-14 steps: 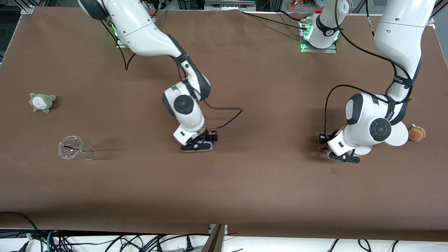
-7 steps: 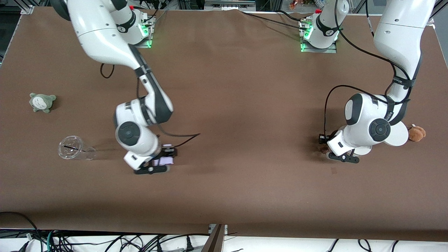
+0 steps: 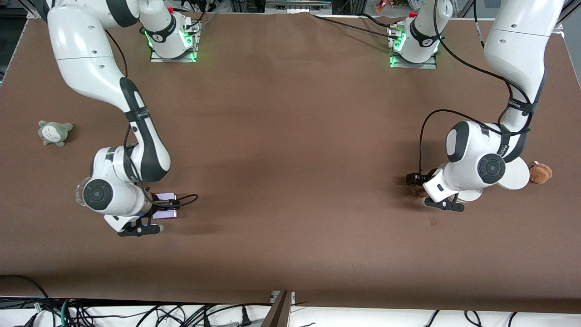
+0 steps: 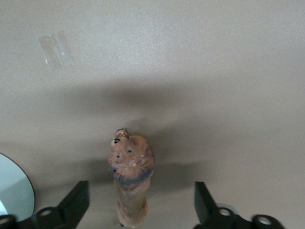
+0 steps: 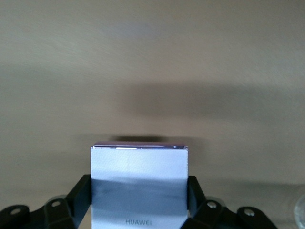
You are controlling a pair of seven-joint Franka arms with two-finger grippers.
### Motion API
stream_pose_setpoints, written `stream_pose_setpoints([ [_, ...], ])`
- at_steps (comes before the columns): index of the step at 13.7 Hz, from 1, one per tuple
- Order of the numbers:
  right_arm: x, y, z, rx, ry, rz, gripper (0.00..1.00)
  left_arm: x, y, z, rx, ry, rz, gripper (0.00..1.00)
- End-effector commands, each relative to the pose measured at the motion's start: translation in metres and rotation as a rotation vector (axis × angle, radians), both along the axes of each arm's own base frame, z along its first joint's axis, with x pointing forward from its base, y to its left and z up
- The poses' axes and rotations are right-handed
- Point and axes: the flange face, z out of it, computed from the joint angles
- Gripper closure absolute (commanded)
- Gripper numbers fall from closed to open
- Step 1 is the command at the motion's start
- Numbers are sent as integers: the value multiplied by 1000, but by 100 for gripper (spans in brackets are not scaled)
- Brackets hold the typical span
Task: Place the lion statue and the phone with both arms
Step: 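Set the lion down beside the white lamp and open the left gripper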
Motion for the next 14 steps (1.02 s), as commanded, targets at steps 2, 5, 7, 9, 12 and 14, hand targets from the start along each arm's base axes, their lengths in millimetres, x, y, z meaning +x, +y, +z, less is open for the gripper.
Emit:
stream_pose_setpoints([
  [2, -6, -6, -1, 1, 17, 0, 70, 0, -4, 60, -11, -17, -20, 0],
  [5, -7, -25, -3, -27, 25, -17, 70, -5, -16, 120, -4, -38, -46, 0],
  [7, -9, -34, -5, -39, 28, -27, 70, -18, -17, 170, 12, -30, -49, 0],
  [9, -10, -41, -6, -50, 35, -33, 70, -26, -14, 229, 20, -25, -44, 0],
  [12, -11, -49, -4, -66, 34, -33, 70, -29, -23, 328, 29, -18, -30, 0],
  [14, -11, -50, -5, -68, 37, -34, 70, -35, -21, 365, 41, -16, 2, 0],
])
